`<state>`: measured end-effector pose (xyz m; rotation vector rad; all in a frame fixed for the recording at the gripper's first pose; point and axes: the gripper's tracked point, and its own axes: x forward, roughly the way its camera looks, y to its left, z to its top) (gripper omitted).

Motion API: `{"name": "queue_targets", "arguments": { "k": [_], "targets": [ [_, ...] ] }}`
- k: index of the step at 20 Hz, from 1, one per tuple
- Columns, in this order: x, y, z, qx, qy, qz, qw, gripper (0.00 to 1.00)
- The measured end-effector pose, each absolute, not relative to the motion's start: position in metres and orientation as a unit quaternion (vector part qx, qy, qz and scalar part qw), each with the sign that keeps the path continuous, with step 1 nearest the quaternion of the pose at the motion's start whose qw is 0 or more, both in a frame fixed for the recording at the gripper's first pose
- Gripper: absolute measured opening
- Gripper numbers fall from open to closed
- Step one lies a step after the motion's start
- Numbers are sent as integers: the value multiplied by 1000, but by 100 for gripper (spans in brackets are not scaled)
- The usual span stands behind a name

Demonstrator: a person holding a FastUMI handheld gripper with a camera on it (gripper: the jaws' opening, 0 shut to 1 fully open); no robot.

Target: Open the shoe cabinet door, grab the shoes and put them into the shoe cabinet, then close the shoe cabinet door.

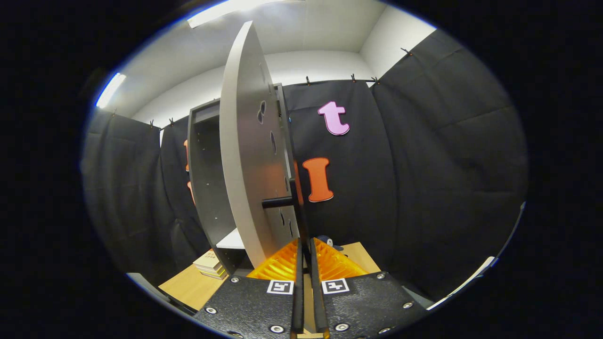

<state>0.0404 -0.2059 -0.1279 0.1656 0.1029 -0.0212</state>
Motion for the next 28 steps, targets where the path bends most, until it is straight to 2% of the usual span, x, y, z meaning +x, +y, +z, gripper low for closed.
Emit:
{"name": "queue_targets", "arguments": {
  "k": [8,14,16,21,26,28],
  "targets": [
    [22,-194,-103,77,19,-14,997,8],
    [7,-183,-87,48,-19,-54,997,13],
    [5,-157,-85,41,-17,-44,998,17],
    [4,-95,-97,17,8,-22,1000,21],
    [10,-35,-136,6,57,-14,998,36],
    [18,-11,-159,13,82,-8,997,50]
  ]
}}
